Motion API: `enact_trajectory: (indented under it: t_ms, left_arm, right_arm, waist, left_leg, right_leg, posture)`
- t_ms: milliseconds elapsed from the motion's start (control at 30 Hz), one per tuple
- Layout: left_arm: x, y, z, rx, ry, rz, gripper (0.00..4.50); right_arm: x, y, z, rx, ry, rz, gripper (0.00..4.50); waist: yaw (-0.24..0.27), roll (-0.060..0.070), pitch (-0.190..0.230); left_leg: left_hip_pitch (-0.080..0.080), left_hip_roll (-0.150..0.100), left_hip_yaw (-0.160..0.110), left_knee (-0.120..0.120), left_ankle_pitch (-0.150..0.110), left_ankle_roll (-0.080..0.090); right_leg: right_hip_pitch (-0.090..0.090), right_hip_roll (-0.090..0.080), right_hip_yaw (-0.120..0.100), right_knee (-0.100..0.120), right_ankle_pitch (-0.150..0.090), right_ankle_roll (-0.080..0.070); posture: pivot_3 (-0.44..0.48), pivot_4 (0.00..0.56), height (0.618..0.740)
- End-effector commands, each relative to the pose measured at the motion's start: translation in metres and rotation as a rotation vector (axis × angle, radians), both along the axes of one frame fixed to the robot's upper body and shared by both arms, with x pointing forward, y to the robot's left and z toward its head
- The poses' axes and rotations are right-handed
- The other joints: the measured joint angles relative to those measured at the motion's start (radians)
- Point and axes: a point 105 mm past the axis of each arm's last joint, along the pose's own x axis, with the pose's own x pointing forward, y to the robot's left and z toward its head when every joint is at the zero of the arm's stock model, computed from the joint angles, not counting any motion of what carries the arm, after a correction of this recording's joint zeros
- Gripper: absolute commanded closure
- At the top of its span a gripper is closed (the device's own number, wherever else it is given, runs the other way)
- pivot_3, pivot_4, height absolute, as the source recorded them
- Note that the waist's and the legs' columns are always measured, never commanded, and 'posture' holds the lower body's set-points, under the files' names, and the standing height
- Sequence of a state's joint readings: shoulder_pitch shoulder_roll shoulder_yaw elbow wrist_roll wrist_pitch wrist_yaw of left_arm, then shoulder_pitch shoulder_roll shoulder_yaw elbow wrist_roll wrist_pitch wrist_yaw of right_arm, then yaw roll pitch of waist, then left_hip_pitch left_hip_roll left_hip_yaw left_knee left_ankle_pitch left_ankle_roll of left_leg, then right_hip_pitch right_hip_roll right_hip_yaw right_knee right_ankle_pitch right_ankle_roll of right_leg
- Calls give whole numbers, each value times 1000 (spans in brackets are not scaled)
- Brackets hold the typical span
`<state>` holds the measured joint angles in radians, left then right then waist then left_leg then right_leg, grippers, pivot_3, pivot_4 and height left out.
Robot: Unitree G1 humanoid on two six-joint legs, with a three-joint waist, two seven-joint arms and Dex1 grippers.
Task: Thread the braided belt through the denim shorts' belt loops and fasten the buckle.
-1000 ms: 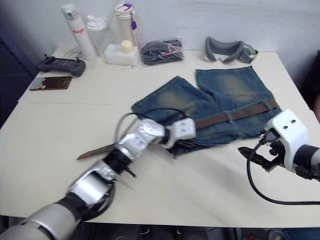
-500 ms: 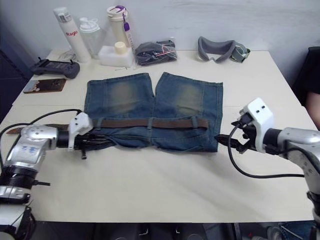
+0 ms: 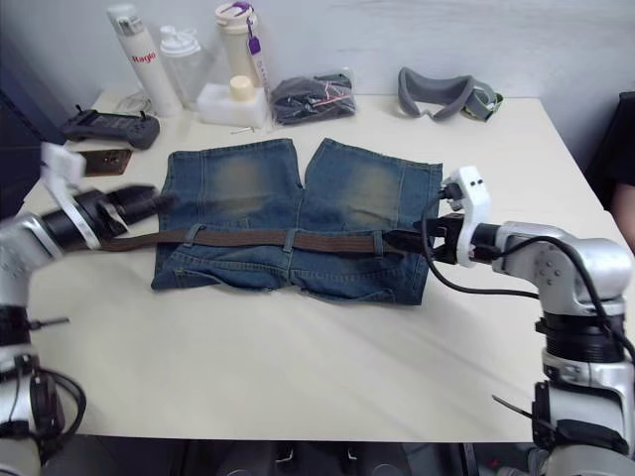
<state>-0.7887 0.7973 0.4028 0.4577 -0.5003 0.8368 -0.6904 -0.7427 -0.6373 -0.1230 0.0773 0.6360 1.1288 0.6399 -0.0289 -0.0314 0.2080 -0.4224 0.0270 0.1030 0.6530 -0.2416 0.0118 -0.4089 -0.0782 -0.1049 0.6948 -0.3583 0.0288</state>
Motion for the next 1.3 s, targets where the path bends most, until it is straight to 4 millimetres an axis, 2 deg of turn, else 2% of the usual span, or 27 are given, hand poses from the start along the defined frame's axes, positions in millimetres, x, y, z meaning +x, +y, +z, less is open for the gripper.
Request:
enact_trajectory:
  t_ms: [33, 100, 167, 233, 367, 400, 500, 633, 700, 733, 833, 933, 967, 1000, 1033, 1067, 1133, 1167, 1233, 1300]
  left_arm:
    - [13, 3, -41, -27, 178, 77, 10]
    - [18, -12, -48, -27, 200, 16, 10]
    - [19, -22, -63, 14, 259, -23, 10]
    - [18, -25, -72, 31, 303, -40, 10]
    - [16, -29, -76, 43, 315, -81, 10]
    - [15, -31, -76, 44, 317, -95, 263]
    - [8, -40, -81, 86, 328, -174, 1216]
    - [1, -37, -87, 139, 347, -206, 3092]
    - [1, -35, -81, 134, 316, -218, 4016]
    - [0, -35, -77, 141, 290, -233, 4394]
    - [-7, -35, -59, 181, 151, -293, 4500]
    - [-26, -40, -50, 242, 27, -374, 4500]
    - [-35, -41, -53, 333, -26, -385, 4500]
    - [-38, -35, -60, 516, -107, -317, 4500]
    - [-46, -32, -65, 640, -189, -275, 4500]
    - [-58, -34, -68, 720, -260, -270, 4500]
    - [-92, -37, -84, 961, -399, -291, 4500]
    - [-113, -43, -93, 1049, -464, -331, 4500]
    - [-138, -50, -104, 1127, -538, -373, 4500]
    - [-161, -56, -115, 1151, -600, -413, 4500]
  right_arm:
    - [22, 0, 3, 58, 0, -60, 0]
    - [29, 5, -3, 90, 31, -58, 0]
    - [27, 13, -11, 88, 60, 0, 0]
    - [24, 19, -16, 89, 74, 52, 0]
    - [14, 23, -27, 41, 66, 134, 0]
    - [11, 23, -30, 31, 66, 151, 0]
    - [2, 25, -35, 6, 54, 206, 834]
    - [-3, 24, -37, -44, -6, 241, 2755]
    - [-4, 23, -35, -78, -75, 261, 3751]
    - [-5, 22, -34, -107, -124, 272, 4102]
    - [-12, 19, -32, -161, -245, 291, 4146]
    - [-20, 15, -29, -272, -448, 276, 4146]
    - [-24, 13, -23, -317, -569, 244, 4146]
    - [-31, 10, -2, -381, -796, 173, 4146]
    - [-43, 10, 8, -380, -905, 128, 4146]
    - [-57, 13, 10, -398, -980, 133, 4146]
    - [-98, 22, -14, -513, -1113, 258, 4146]
    - [-119, 23, -34, -562, -1147, 320, 4146]
    - [-145, 22, -59, -611, -1186, 399, 4147]
    - [-162, 17, -82, -658, -1225, 469, 4147]
  waist:
    - [0, 0, 0]
    - [1, -1, 0]
    - [4, -2, 1]
    - [3, -2, 1]
    - [3, -2, 1]
    - [3, -2, 1]
    - [1, -2, 1]
    - [0, -2, 1]
    - [2, -2, 1]
    - [2, -2, 1]
    - [2, -2, 1]
    - [2, -2, 1]
    - [2, -2, 1]
    - [1, -2, 1]
    - [1, -1, 0]
    - [1, 0, 1]
    - [3, 0, 0]
    - [5, -1, 0]
    - [7, -2, 0]
    - [7, -1, 0]
  left_leg:
    - [0, 0, 1, 0, 0, 0]
    - [0, 0, 1, 0, 1, -1]
    - [-4, 0, 1, 1, 1, -2]
    - [-11, 0, 1, 2, 2, -2]
    - [-19, 0, 3, 8, 2, 0]
    - [-19, 0, 3, 9, 2, 0]
    - [-19, 1, 3, 11, 2, 0]
    - [-17, 1, 4, 12, 2, -1]
    - [-17, 1, 3, 12, 3, -1]
    - [-17, 1, 3, 12, 3, -1]
    - [-18, 1, 4, 12, 3, -1]
    - [-18, 1, 4, 11, 2, -1]
    - [-18, 1, 4, 11, 2, -1]
    - [-18, 1, 4, 11, 2, -1]
    - [-18, 2, 4, 10, 2, -1]
    - [-17, 1, 4, 9, 2, -1]
    - [-17, 2, 4, 9, 2, 0]
    - [-18, 2, 4, 9, 1, 0]
    - [-15, 2, 3, 9, -3, 1]
    - [-10, 2, 2, 9, -10, 7]
  right_leg:
    - [0, 0, 1, 0, 1, 0]
    - [-1, 0, 1, 0, 1, 0]
    - [-4, 0, 1, 1, 1, 0]
    - [-9, 0, 0, 1, 1, 0]
    - [-16, 0, 0, 3, 1, 0]
    - [-16, 0, 1, 3, 1, 0]
    - [-16, 0, 1, 5, 1, 0]
    - [-16, 0, 2, 9, 1, -1]
    - [-16, 0, 2, 9, 1, -1]
    - [-16, 0, 2, 9, 1, -1]
    - [-16, 0, 2, 9, 1, -1]
    - [-16, 0, 2, 7, 1, -1]
    - [-16, 0, 2, 7, 1, -1]
    - [-16, 0, 2, 7, 1, -1]
    - [-16, 0, 2, 5, 1, -1]
    - [-16, 0, 2, 4, 1, -1]
    - [-16, 0, 2, 4, 1, -1]
    - [-16, 0, 2, 3, 1, -1]
    - [-10, 1, 0, -1, 1, 0]
    - [-4, 0, -1, -4, 2, 1]
  posture:
    - [0, 150, 683]
    - [0, 150, 683]
    - [0, 150, 683]
    - [0, 150, 683]
    - [0, 150, 683]
    - [0, 150, 683]
    - [0, 150, 683]
    - [0, 150, 683]
    - [0, 150, 683]
    - [0, 150, 683]
    - [0, 150, 683]
    - [0, 150, 683]
    - [0, 150, 683]
    - [0, 150, 683]
    - [0, 150, 683]
    - [0, 150, 683]
    - [0, 150, 683]
    - [0, 150, 683]
    - [0, 150, 683]
    - [0, 150, 683]
